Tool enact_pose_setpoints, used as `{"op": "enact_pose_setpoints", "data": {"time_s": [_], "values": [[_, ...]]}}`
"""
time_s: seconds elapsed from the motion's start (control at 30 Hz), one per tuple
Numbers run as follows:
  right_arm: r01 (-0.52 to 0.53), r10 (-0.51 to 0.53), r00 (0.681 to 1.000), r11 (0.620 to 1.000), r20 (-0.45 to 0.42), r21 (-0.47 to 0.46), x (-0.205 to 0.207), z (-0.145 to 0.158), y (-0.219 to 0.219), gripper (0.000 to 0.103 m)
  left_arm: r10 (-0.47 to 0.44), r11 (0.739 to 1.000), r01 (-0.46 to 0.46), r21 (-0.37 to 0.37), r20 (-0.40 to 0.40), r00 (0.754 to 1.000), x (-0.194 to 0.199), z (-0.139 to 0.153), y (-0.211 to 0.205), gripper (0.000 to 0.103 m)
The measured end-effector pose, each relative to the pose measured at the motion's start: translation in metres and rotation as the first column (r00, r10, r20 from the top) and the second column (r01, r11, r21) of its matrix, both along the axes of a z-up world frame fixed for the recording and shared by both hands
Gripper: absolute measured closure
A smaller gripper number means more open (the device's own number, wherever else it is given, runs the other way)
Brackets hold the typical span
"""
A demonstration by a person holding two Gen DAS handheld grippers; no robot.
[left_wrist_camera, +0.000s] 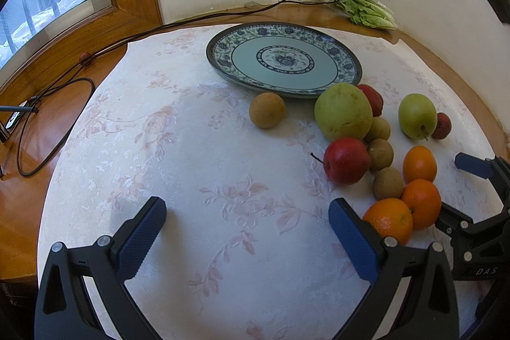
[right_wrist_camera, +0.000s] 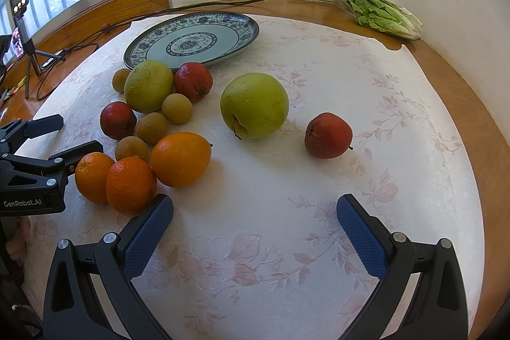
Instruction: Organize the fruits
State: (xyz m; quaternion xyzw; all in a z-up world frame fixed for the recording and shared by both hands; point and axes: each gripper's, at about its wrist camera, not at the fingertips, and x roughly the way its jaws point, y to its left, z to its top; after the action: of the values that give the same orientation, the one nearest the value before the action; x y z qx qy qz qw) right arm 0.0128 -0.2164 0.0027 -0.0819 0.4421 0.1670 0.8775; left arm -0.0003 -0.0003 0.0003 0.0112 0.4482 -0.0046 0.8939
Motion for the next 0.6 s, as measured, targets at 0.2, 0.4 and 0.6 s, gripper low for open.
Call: {"op": "enact_pose_setpoints", "data": {"time_s": [0.2, 0.4, 0.6], "values": [[0.0, 0.0, 1.0, 1.0, 0.0, 0.0, -0.0002, -0.0001, 0.0, 0.0, 0.0, 1.0, 0.0, 0.0, 0.0, 1.0, 0.0, 0.0, 0.0, 0.0], [0.0, 0.0, 1.0, 1.0, -0.006, 0.0, -0.0002, 0.0007, -0.0007, 0.0, 0.001, 1.0, -0.001, -0.002, -0.008, 1.0, -0.0007, 0.0, -0.0003, 0.0], [-0.013, 0.013, 1.0, 1.0, -0.014, 0.0, 0.0028, 0.0043, -0.0014, 0.0, 0.003, 1.0, -0.003, -0.002, -0.024, 1.0, 0.006, 0.0054, -0.0021, 0.0]]}}
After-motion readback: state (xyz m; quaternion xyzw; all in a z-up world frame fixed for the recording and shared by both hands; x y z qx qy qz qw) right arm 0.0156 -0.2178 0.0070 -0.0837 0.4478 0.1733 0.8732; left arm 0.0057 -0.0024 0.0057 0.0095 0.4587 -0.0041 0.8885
